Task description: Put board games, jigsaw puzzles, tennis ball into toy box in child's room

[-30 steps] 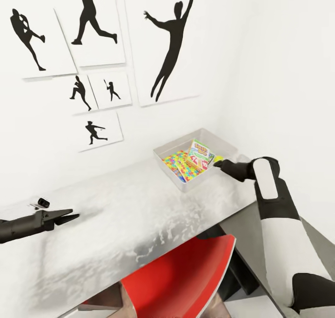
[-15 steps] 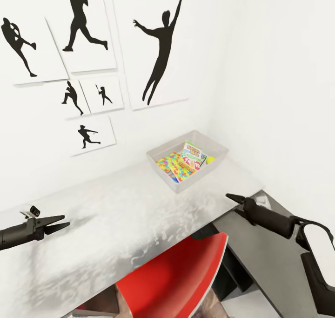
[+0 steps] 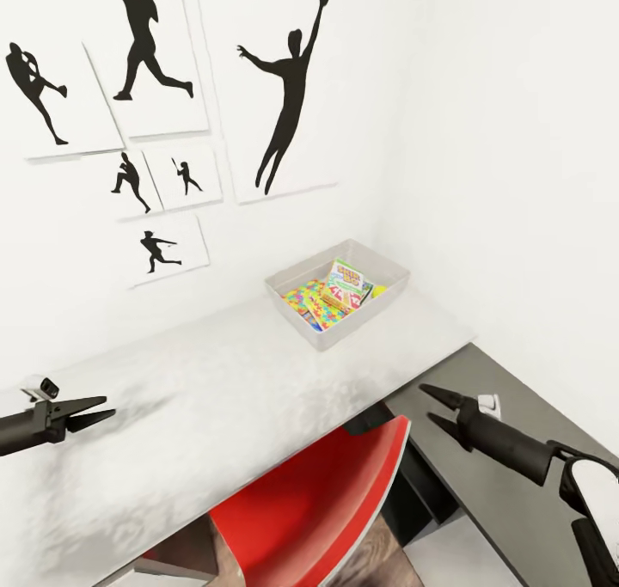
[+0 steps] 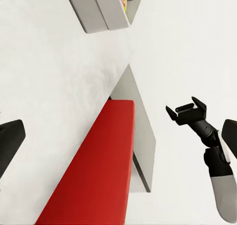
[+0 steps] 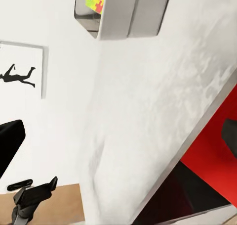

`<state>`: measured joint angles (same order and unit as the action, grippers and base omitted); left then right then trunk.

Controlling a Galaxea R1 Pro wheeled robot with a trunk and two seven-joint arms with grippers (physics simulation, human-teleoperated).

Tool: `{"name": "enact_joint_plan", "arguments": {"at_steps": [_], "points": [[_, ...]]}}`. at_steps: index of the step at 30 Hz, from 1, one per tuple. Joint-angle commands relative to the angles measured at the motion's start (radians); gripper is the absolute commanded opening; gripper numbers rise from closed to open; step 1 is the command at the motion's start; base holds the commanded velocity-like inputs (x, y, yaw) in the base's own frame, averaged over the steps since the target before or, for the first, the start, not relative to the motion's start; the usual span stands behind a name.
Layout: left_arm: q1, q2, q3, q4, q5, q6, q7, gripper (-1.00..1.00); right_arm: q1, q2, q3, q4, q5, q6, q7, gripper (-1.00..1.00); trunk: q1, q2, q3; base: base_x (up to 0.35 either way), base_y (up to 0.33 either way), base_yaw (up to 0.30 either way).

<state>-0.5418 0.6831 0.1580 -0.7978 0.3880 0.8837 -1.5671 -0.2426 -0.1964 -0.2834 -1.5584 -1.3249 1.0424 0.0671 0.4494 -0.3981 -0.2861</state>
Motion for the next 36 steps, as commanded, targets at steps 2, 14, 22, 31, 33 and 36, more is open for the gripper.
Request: {"name": "enact_joint_plan", "arguments": {"at_steps": [2, 14, 22, 31, 33, 36], "points": [[-0.001, 0.007, -0.001, 0.0, 0.0, 0.011, -0.004, 1.0, 0.0, 0.003, 0.0, 0.0, 0.007, 0.005, 0.008, 1.0, 0.001, -0.002, -0.002, -0.001, 0.0, -0.002], [-0.001, 0.04, 0.0, -0.003, 0.002, 0.012, -0.004, 1.0, 0.0, -0.002, -0.014, -0.005, 0.006, 0.005, 0.008, 1.0, 0.001, -0.002, -0.002, -0.112, 0.0, 0.0], [-0.001, 0.047, -0.001, -0.001, 0.002, 0.015, -0.004, 1.0, 0.0, 0.007, -0.045, -0.004, 0.0, 0.005, 0.009, 1.0, 0.001, -0.002, -0.002, -0.038, 0.0, 0.0], [-0.001, 0.047, -0.001, -0.001, 0.002, 0.015, -0.004, 1.0, 0.0, 0.009, -0.058, -0.003, -0.002, 0.005, 0.01, 1.0, 0.001, -0.002, -0.002, -0.026, 0.0, 0.0], [-0.001, 0.047, -0.001, -0.001, 0.002, 0.014, -0.004, 1.0, 0.0, 0.009, -0.059, -0.003, -0.002, 0.005, 0.01, 1.0, 0.001, -0.002, -0.002, -0.233, 0.0, 0.0], [-0.001, 0.047, -0.002, -0.001, 0.002, 0.014, -0.004, 1.0, 0.0, 0.009, -0.058, -0.003, -0.002, 0.005, 0.01, 1.0, 0.001, -0.002, -0.001, -0.283, 0.0, 0.0]]}}
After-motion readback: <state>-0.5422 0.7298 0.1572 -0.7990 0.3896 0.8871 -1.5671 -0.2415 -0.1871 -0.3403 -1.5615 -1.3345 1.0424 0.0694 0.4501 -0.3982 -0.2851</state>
